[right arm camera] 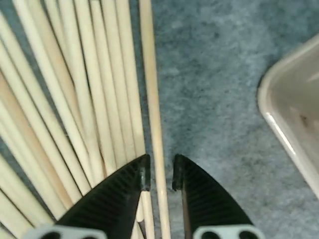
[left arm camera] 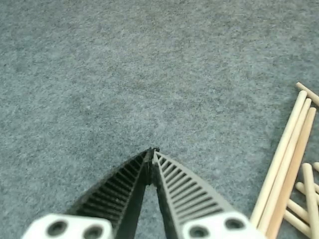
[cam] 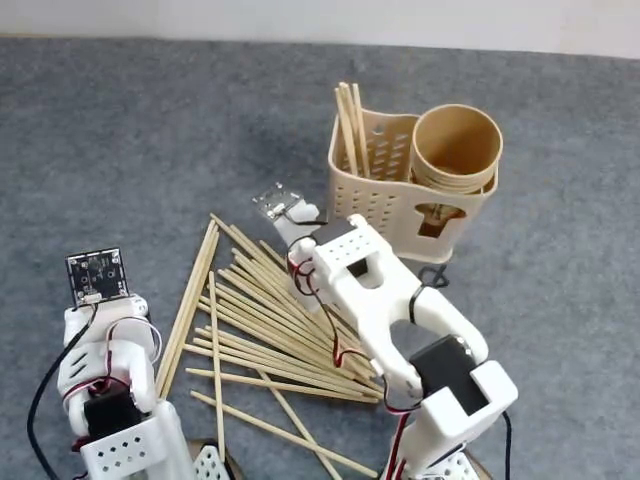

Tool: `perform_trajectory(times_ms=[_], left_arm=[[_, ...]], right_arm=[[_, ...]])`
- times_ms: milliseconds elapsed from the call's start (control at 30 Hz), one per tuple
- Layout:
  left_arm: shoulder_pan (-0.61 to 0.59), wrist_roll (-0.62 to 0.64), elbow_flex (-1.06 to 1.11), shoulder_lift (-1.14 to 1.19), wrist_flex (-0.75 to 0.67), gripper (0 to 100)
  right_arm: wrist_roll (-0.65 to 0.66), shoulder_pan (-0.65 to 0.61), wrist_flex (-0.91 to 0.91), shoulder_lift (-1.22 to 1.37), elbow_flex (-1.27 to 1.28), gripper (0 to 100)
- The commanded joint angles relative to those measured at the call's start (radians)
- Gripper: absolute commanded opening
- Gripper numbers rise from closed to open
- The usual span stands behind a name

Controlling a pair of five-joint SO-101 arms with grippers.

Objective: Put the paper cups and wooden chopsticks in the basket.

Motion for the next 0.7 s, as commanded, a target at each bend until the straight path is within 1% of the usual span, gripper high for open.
perform_trajectory(times_ms=[0, 67, 200, 333, 500, 567, 667], left_arm=[[0.016, -0.009, 0.005, -0.008, -0.018, 0], [0.016, -0.009, 0.005, -0.008, -0.018, 0], [0.016, -0.009, 0.005, -0.008, -0.018, 0], [0.016, -0.009, 0.005, -0.008, -0.018, 0], [0.016, -0.009, 0.005, -0.008, -0.018, 0], [0.016, -0.009, 0.005, -0.008, -0.018, 0], [0.016, -0.011, 0.012, -0.008, -0.018, 0]], right_arm=[[0.012, -0.036, 0.004, -0.005, 0.013, 9.4], [0.012, -0.036, -0.001, -0.005, 0.013, 9.2], [0.015, -0.018, -0.002, -0.004, 0.013, 5.8], [0.109, -0.004, -0.002, -0.002, 0.013, 4.8], [0.114, -0.002, -0.002, 0.084, 0.005, 4.8], [0.115, 0.004, 0.035, 0.131, 0.004, 4.7], [0.117, 0.008, 0.058, 0.14, -0.042, 0.7]])
